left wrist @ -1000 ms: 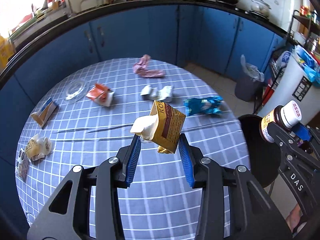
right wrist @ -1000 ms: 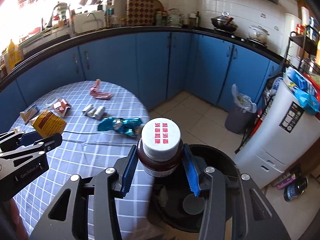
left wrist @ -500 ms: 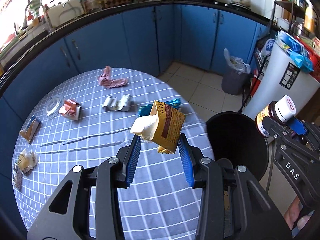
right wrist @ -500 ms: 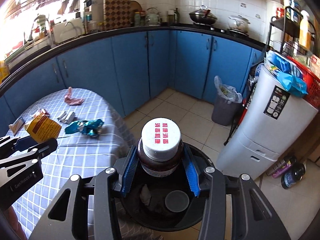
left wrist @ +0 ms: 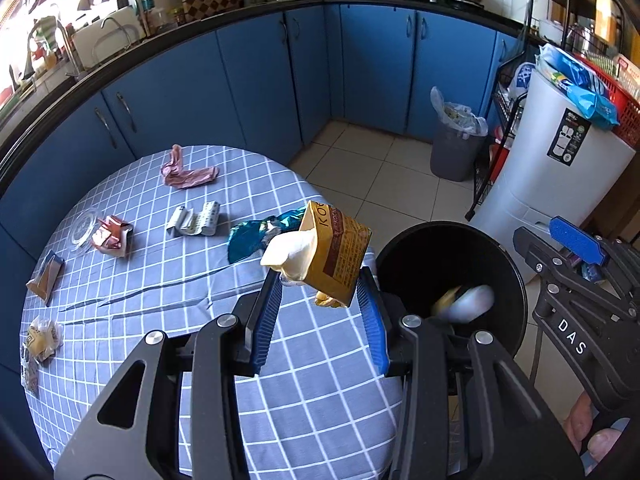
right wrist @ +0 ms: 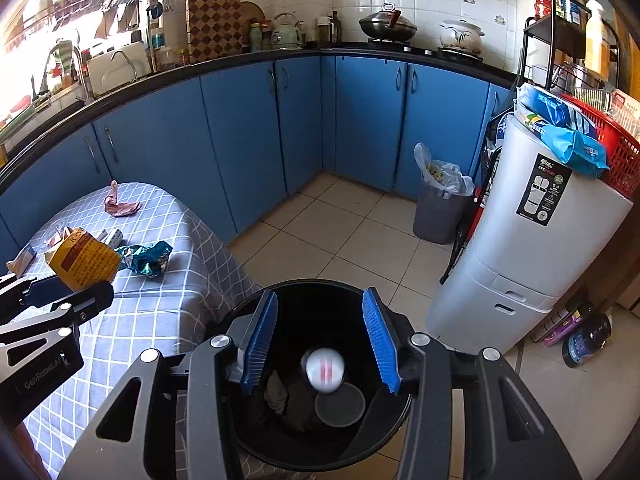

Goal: Collect trash
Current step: 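Move the packet over the black bin and open the left tool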

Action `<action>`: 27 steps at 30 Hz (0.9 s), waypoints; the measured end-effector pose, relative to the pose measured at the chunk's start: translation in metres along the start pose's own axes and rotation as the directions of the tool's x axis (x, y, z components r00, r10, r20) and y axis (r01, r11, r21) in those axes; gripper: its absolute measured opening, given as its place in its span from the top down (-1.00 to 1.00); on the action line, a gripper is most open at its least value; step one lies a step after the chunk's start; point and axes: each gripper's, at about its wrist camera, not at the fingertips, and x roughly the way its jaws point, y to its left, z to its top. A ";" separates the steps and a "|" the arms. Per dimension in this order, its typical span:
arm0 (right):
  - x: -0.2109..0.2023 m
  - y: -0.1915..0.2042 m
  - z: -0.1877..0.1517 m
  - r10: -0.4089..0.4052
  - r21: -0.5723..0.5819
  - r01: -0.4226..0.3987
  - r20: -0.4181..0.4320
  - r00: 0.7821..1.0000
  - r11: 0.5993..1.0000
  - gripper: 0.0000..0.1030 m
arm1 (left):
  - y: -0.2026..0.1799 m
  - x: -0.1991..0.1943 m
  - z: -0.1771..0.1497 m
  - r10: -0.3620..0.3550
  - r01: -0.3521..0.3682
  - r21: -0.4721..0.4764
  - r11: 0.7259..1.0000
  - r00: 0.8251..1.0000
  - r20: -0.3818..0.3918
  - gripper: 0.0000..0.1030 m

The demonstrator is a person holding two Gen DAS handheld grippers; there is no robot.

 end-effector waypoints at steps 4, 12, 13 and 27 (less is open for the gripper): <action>0.002 -0.004 -0.001 -0.002 0.007 0.002 -0.002 1.000 1.000 0.15 | -0.006 0.003 0.001 -0.004 0.004 0.007 1.000 1.000 -0.003 0.22; 0.006 -0.017 -0.005 -0.016 0.043 0.017 -0.019 1.000 0.999 0.14 | -0.015 0.007 0.003 -0.012 0.012 0.023 1.000 1.000 -0.013 0.22; 0.006 -0.018 -0.005 -0.021 0.048 0.022 -0.019 1.000 0.999 0.14 | -0.017 0.007 0.003 -0.016 0.016 0.026 1.000 1.000 -0.013 0.22; -0.001 -0.041 -0.007 -0.070 0.091 0.071 -0.020 0.997 0.993 0.14 | -0.055 0.004 0.016 -0.069 0.066 0.093 0.993 0.997 0.024 -0.19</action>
